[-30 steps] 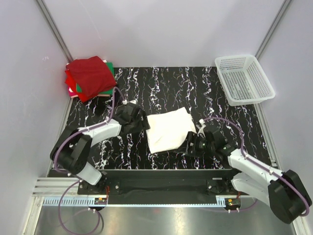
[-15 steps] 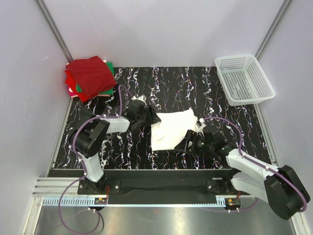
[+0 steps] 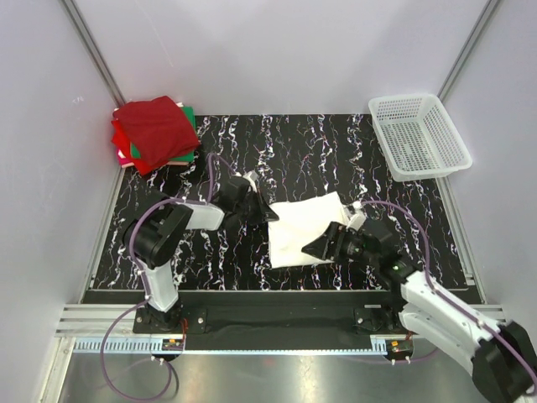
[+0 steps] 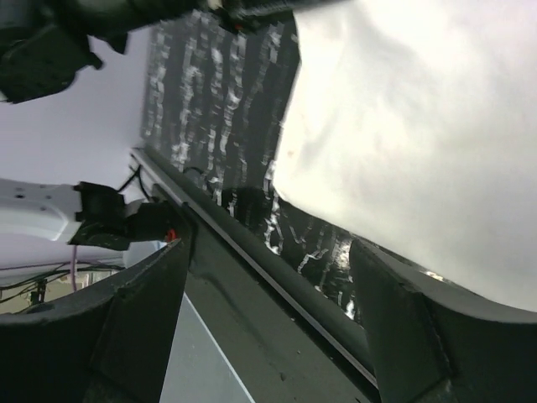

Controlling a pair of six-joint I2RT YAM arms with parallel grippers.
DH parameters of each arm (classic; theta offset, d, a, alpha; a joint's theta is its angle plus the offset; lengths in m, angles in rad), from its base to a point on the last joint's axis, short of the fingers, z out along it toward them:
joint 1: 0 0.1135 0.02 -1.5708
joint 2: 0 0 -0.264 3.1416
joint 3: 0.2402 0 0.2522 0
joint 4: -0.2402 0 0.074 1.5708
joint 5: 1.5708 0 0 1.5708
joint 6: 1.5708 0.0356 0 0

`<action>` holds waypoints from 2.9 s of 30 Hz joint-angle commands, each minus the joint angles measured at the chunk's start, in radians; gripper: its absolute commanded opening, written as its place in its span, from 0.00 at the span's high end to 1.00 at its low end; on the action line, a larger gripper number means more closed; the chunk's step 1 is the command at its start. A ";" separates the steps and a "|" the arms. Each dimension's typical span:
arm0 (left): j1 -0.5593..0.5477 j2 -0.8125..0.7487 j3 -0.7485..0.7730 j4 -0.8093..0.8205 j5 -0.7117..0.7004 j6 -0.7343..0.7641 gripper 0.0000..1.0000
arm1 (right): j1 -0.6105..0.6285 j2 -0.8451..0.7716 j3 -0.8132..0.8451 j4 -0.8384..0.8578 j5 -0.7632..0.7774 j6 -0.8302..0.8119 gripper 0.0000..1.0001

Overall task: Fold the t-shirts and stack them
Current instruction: Neatly place the folded tshirt to the corner

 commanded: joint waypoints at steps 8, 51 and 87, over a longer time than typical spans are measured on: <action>0.094 -0.151 0.167 -0.406 -0.065 0.191 1.00 | 0.006 -0.257 -0.054 -0.046 0.065 0.030 0.11; 0.501 0.144 1.425 -1.229 -0.064 0.556 1.00 | 0.006 -0.117 -0.060 0.045 0.036 0.022 0.09; 0.812 0.202 1.686 -1.004 0.178 0.364 0.92 | -0.011 0.064 -0.045 0.147 -0.022 0.021 0.08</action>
